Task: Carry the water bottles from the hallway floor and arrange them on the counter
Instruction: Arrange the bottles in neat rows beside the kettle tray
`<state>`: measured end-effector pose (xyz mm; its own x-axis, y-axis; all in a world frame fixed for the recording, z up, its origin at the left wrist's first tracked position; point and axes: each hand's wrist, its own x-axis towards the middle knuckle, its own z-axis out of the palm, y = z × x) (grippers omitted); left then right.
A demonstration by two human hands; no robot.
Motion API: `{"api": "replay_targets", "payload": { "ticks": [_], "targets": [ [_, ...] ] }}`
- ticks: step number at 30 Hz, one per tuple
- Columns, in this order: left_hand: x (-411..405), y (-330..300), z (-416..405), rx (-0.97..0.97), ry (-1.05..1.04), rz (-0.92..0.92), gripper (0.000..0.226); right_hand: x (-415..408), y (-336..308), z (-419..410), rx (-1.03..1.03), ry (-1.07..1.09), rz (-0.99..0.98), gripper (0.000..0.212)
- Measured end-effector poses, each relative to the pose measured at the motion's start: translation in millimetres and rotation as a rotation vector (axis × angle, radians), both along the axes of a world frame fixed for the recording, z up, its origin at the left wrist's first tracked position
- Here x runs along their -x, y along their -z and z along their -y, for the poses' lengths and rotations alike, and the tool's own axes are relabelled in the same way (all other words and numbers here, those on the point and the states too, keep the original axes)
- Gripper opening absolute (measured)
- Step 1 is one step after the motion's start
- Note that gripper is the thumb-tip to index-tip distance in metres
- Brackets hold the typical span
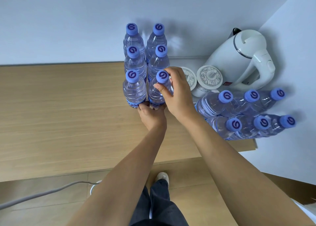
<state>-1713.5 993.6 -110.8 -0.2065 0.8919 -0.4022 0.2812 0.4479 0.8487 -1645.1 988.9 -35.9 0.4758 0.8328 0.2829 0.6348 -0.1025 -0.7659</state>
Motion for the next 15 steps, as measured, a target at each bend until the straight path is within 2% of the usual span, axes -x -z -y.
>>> {"api": "replay_targets", "payload": {
  "ticks": [4, 8, 10, 12, 15],
  "targets": [
    [-1.6, -1.4, 1.2, -0.002, -0.002, 0.046, 0.047, -3.6, -1.4, -1.7, 0.011, -0.015, -0.006, 0.034],
    [11.4, 2.7, 3.8, -0.018, 0.155, 0.111, 0.056, -4.0, -3.7, -1.8, 0.054, -0.038, -0.027, 0.036],
    [24.9, 3.7, 1.8, -0.022, 0.205, 0.028, 0.047, -5.3, -4.5, -0.9, 0.078, -0.054, -0.047, 0.036],
    [41.5, 3.6, -4.8, -0.020, 0.164, -0.065, 0.040, -5.9, -5.5, 1.1, 0.094, -0.065, -0.073, 0.037],
    [65.2, 0.8, -24.7, -0.047, 0.112, -0.109, 0.055, -6.1, -5.4, 3.6, 0.130, -0.069, -0.143, 0.046]
  ]
}}
